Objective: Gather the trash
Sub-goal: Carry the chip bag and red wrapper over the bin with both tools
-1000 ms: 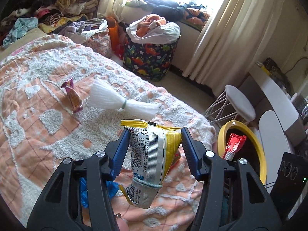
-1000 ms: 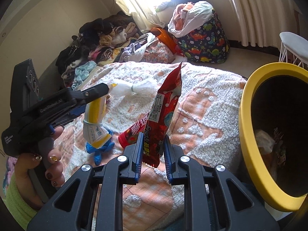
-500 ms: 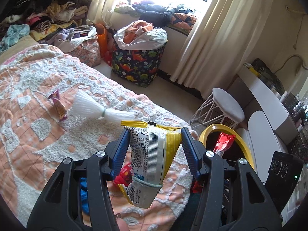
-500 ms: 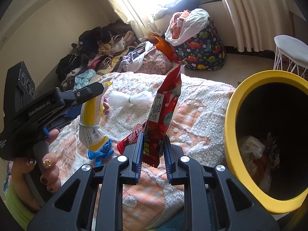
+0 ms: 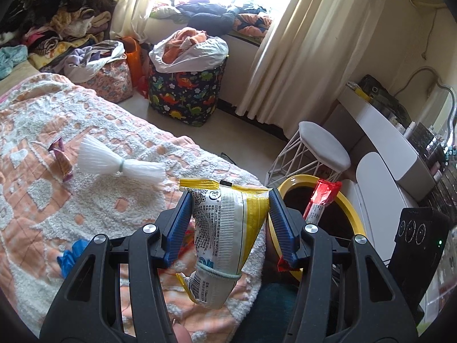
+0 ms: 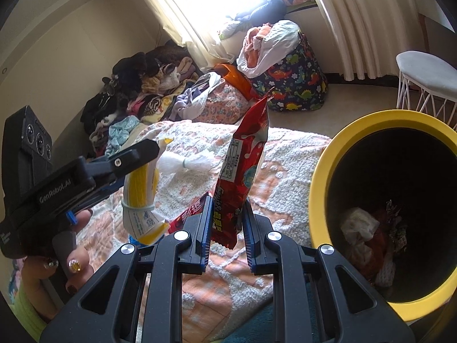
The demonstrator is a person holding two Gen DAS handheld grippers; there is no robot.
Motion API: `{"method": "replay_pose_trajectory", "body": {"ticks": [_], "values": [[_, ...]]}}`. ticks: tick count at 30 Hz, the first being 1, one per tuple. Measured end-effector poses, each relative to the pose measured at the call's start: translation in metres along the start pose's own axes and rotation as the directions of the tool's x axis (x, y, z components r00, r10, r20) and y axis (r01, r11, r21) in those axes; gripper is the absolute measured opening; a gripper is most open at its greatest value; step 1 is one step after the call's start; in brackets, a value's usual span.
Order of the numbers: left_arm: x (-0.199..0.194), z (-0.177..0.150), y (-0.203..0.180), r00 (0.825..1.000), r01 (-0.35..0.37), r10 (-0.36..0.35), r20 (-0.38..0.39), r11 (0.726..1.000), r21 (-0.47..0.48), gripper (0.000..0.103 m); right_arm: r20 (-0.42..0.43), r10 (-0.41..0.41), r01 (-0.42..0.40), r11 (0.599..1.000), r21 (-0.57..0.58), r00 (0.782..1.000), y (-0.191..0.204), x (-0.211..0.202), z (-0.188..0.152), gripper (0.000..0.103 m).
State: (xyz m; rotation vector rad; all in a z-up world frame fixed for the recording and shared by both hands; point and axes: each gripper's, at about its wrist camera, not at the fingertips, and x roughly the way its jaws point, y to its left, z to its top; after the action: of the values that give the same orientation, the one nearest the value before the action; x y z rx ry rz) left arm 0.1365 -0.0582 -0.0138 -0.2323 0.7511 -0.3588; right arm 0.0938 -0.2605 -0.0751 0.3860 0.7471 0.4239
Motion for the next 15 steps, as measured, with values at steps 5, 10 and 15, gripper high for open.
{"method": "replay_pose_trajectory", "body": {"ticks": [5,10,15], "values": [[0.003,-0.001,-0.01,1.0,0.012,-0.012,-0.004,1.0,0.018,0.046,0.019,-0.011,0.011,1.0,0.023,1.0,-0.011,-0.008,0.003,0.019],[0.004,-0.003,-0.016,1.0,0.02,-0.02,-0.005,0.999,0.031,0.046,0.039,-0.025,0.023,0.999,0.045,0.999,-0.023,-0.015,0.006,0.019],[0.006,-0.005,-0.025,0.999,0.033,-0.032,-0.012,0.999,0.043,0.046,0.052,-0.042,0.039,0.997,0.071,0.998,-0.036,-0.021,0.009,0.019]]}}
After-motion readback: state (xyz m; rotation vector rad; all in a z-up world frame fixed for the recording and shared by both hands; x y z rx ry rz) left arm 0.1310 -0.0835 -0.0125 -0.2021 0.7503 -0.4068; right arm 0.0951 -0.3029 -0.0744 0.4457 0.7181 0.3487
